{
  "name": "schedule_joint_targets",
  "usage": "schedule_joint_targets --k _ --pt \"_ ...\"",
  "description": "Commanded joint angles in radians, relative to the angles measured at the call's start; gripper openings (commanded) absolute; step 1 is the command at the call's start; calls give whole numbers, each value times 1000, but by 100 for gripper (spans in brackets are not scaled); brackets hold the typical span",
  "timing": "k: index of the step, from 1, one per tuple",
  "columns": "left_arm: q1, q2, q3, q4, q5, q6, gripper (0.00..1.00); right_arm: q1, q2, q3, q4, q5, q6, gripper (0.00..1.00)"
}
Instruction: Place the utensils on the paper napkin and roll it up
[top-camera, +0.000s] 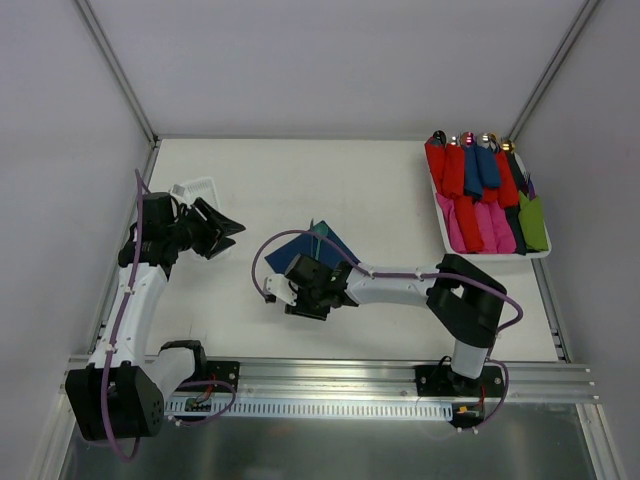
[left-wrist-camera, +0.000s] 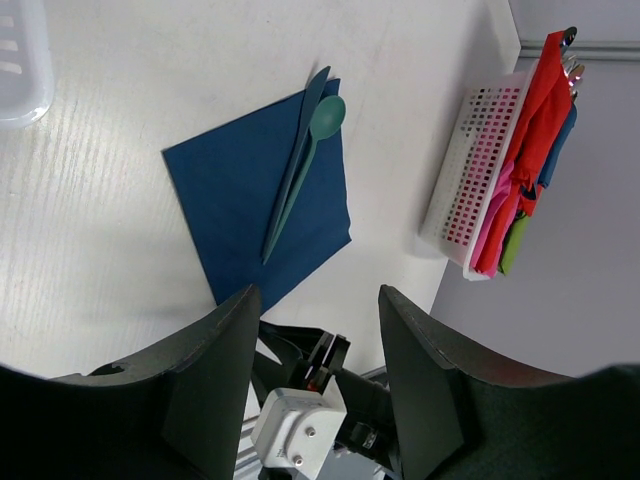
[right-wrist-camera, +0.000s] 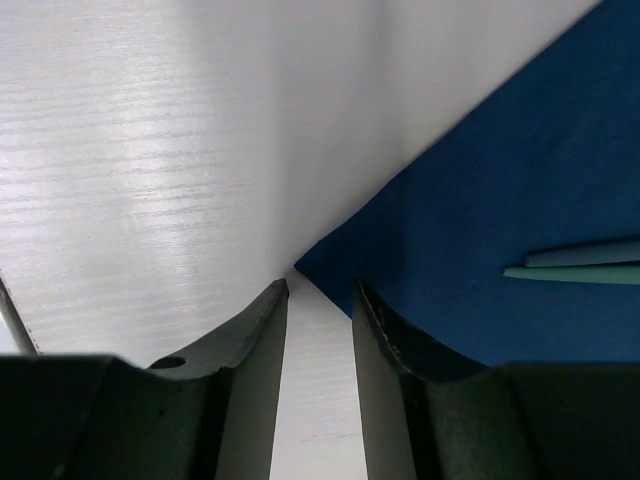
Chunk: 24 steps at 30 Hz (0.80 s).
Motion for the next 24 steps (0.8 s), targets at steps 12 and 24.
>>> schedule_joint_targets --k 12,24 --pt "21 -15 0 -3 26 23 51 -12 41 44 -1 -35 9 36" --pt "25 -3 5 -7 28 31 52 -23 9 57 -17 -103 18 36"
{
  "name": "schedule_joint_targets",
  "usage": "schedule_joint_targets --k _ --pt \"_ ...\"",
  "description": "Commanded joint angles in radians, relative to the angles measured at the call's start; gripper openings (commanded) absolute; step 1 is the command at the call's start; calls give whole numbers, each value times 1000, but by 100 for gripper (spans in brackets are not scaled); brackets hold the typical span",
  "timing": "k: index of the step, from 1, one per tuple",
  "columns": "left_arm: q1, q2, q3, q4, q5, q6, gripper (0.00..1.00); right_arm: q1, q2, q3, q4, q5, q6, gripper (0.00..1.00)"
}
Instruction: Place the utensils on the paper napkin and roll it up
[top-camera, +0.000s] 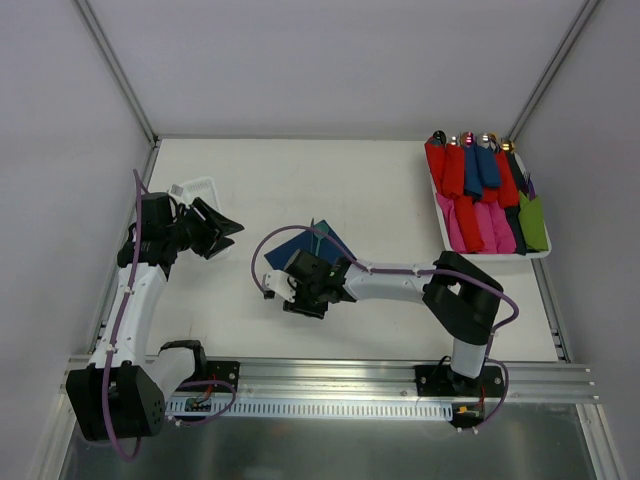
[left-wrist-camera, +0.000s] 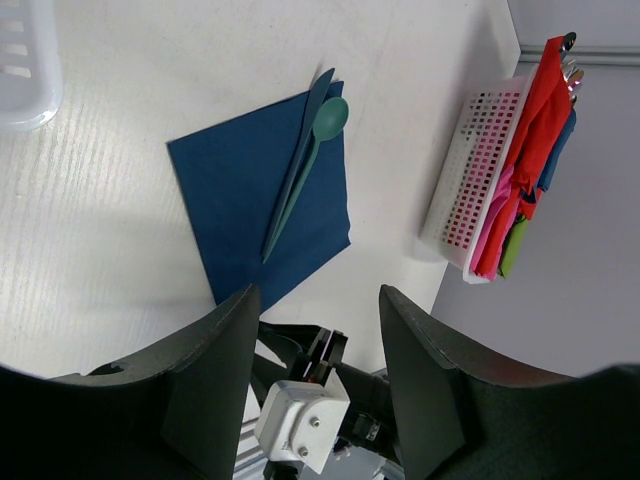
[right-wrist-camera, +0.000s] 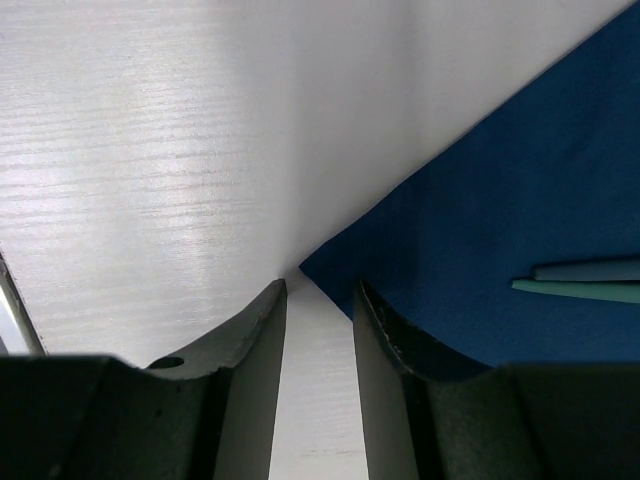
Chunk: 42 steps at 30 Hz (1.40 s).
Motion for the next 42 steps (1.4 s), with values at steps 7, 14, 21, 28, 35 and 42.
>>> schedule_joint_targets --k 7,14,21,28,35,42 --pt "12 7 3 -5 33 14 52 -1 -75 77 -58 -43 47 37" --pt "14 13 20 -4 41 25 52 -1 -46 116 -74 -42 62 38" --pt "15 13 17 -3 39 25 52 -1 -12 110 -72 -37 65 38" --pt "18 4 8 -5 41 23 52 -1 20 104 -68 -35 50 38" --pt "24 1 10 -5 45 25 52 -3 54 87 -55 -31 48 37" --pt "26 5 8 -3 45 28 52 -4 54 53 -40 -32 48 28"
